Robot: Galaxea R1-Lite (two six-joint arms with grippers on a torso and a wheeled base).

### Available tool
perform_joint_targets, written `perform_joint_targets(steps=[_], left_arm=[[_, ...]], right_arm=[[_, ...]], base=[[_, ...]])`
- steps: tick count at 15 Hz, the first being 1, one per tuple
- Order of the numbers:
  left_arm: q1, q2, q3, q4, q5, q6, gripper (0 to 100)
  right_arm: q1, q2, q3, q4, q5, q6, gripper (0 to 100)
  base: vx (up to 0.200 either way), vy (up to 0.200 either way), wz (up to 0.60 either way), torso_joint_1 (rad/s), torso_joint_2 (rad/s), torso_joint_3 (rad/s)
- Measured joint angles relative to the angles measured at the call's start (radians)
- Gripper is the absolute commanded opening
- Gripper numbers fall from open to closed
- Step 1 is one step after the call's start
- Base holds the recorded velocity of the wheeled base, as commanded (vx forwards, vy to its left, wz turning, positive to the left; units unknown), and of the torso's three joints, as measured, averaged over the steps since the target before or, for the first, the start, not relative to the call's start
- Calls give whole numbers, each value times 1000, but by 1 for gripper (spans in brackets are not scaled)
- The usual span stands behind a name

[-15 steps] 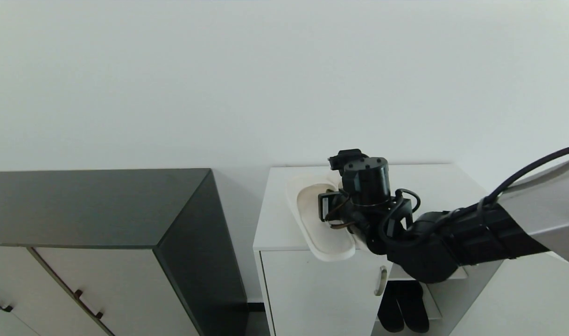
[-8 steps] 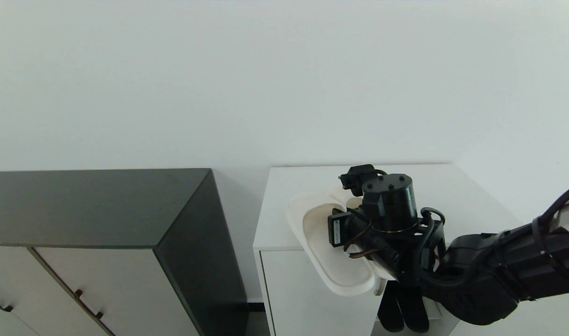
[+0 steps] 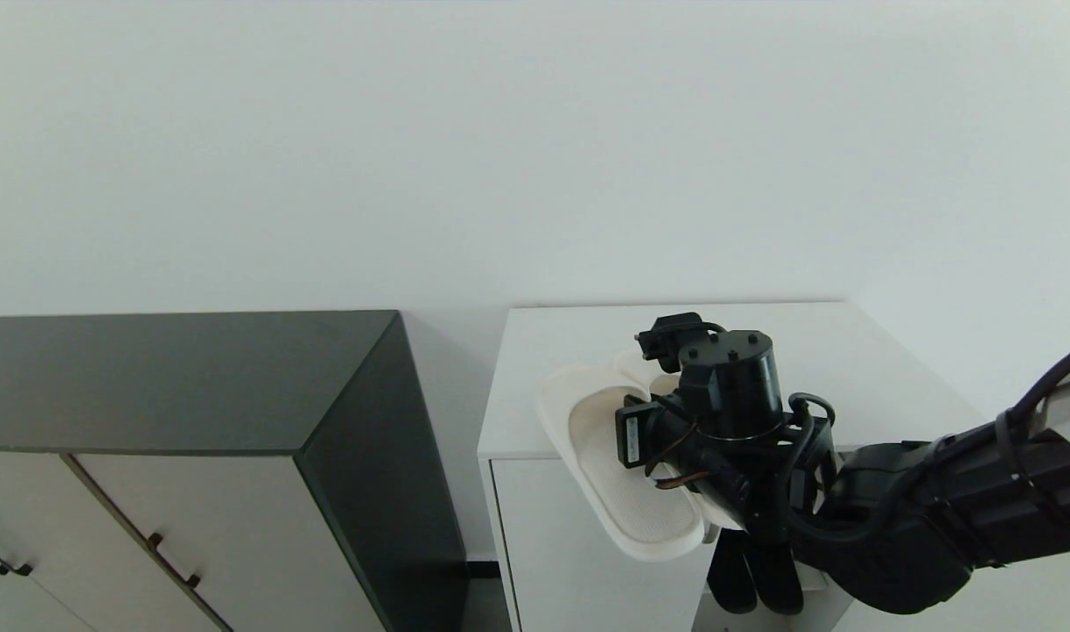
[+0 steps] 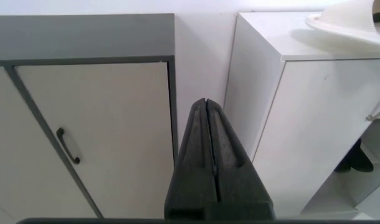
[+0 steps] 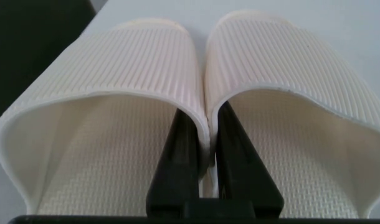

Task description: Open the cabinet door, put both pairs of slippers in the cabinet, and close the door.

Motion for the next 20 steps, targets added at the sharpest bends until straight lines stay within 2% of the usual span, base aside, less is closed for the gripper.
perform_joint_targets(steps=[10,20], left_arm=[[0,0,0,0,0,-1,0],[-1,0,0,0,0,0,0]], right_arm=[[7,-1,19,-2,-4,5,0],[7,-2,34,-26,-3,0,0]], base=[[-200,0,0,1,2,1],[0,0,0,0,0,0]])
